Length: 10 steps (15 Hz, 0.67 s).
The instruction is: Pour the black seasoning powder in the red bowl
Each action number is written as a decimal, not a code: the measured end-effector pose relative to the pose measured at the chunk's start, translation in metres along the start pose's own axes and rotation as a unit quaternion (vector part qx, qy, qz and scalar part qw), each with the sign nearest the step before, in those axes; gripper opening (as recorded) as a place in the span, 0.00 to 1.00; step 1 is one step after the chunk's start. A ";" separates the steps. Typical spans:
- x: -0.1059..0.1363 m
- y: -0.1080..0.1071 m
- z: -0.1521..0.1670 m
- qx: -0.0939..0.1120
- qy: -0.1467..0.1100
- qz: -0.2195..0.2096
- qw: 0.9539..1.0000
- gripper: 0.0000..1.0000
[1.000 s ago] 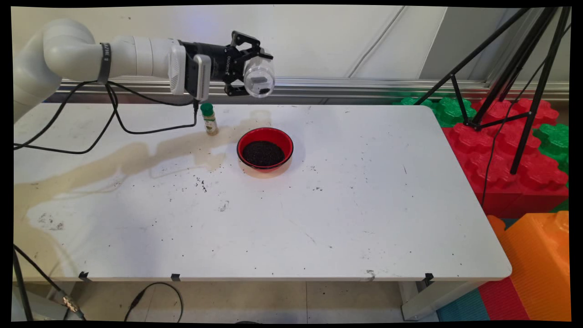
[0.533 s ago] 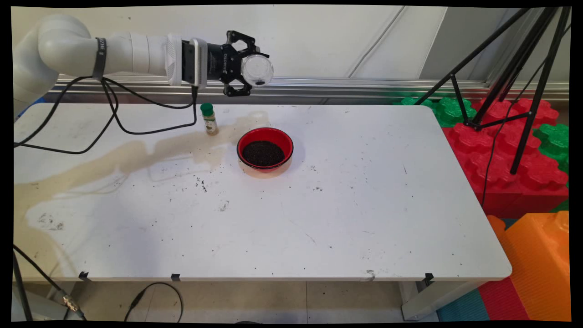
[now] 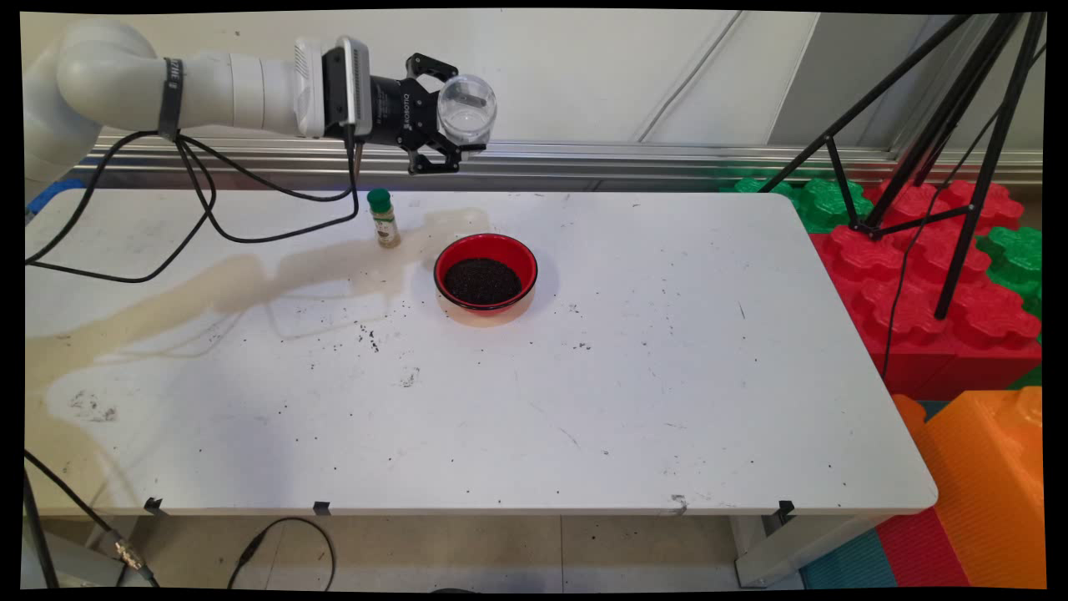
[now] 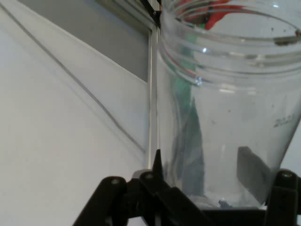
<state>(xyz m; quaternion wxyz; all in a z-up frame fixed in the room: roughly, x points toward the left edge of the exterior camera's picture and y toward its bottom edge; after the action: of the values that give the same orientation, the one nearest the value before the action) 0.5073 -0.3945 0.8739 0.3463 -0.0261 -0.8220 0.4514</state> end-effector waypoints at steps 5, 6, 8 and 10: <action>0.000 -0.003 -0.004 -0.009 0.011 -0.076 0.997 0.00; 0.000 -0.003 -0.005 -0.011 0.013 -0.090 0.996 0.00; 0.000 -0.003 -0.008 -0.019 0.019 -0.127 0.992 0.00; 0.000 -0.002 -0.012 -0.027 0.025 -0.161 0.986 0.00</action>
<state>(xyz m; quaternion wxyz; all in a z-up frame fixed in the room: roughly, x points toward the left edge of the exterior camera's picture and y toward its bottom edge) 0.5145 -0.3869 0.8797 0.4338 0.0858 -0.8185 0.3667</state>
